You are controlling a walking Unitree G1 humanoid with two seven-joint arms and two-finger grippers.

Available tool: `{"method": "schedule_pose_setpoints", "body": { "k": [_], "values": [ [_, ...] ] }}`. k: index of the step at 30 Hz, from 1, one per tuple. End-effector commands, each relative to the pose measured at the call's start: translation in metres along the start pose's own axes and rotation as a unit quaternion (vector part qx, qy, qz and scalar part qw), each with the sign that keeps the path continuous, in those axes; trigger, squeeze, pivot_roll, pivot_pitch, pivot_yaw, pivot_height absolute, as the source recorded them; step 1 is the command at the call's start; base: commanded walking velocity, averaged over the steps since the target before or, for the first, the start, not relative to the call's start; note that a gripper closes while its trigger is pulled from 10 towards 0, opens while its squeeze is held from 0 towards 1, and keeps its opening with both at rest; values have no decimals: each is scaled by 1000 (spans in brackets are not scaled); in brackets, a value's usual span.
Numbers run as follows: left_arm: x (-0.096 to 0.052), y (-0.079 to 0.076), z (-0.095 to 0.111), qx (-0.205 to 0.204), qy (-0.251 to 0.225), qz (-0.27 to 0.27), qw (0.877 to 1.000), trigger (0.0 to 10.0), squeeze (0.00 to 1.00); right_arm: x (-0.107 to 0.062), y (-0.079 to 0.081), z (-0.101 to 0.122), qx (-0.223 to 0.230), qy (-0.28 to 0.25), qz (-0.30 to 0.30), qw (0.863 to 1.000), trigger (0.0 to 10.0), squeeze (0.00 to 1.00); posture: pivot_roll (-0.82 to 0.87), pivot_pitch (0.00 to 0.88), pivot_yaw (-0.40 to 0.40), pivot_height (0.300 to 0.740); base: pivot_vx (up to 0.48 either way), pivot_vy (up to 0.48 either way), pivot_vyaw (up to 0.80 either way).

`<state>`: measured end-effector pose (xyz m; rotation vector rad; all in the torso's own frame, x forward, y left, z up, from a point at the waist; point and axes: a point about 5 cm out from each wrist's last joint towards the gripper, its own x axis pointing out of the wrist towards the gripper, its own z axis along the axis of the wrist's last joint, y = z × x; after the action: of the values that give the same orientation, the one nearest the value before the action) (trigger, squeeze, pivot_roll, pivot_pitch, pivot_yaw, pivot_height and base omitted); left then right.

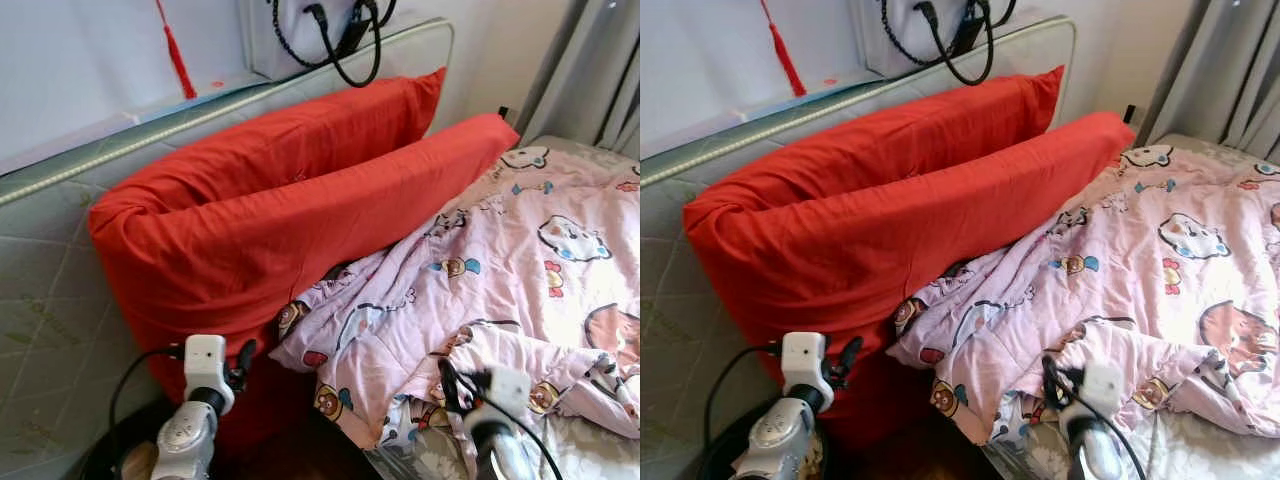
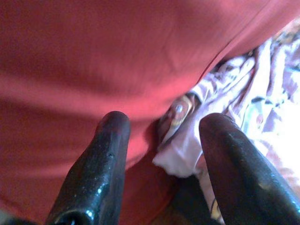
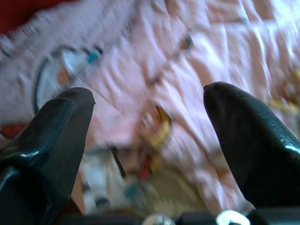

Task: Clean up the room

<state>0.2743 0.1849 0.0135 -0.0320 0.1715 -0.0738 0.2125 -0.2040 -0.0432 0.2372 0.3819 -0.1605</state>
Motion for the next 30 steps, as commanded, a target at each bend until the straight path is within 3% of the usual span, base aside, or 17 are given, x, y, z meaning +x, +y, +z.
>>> {"method": "schedule_pose_setpoints", "body": {
  "k": [1,5,12,16,30],
  "values": [
    [-2,-1,0,-3,-7,-1,1000,10000,0,0,-3,3,0,-9,-2,1000,10000,0,17,0,5,740,0,0,0],
    [-2,2,2,-5,-11,3,1000,10000,0,-5,-12,-2,2,0,-12,1000,10000,0,14,0,10,740,0,0,0],
    [-2,0,2,-4,-7,-1,1000,10000,0,-5,-14,-3,-1,8,-22,1000,10000,0,12,0,11,740,0,0,0],
    [1,0,6,-5,-8,-4,1000,10000,0,-1,-9,-2,-4,16,-12,1000,10000,0,21,24,12,740,0,0,0],
    [0,6,9,-1,-7,-2,1000,10000,0,4,9,0,0,5,5,1000,10000,0,35,86,18,740,280,0,0]
  ]
}}
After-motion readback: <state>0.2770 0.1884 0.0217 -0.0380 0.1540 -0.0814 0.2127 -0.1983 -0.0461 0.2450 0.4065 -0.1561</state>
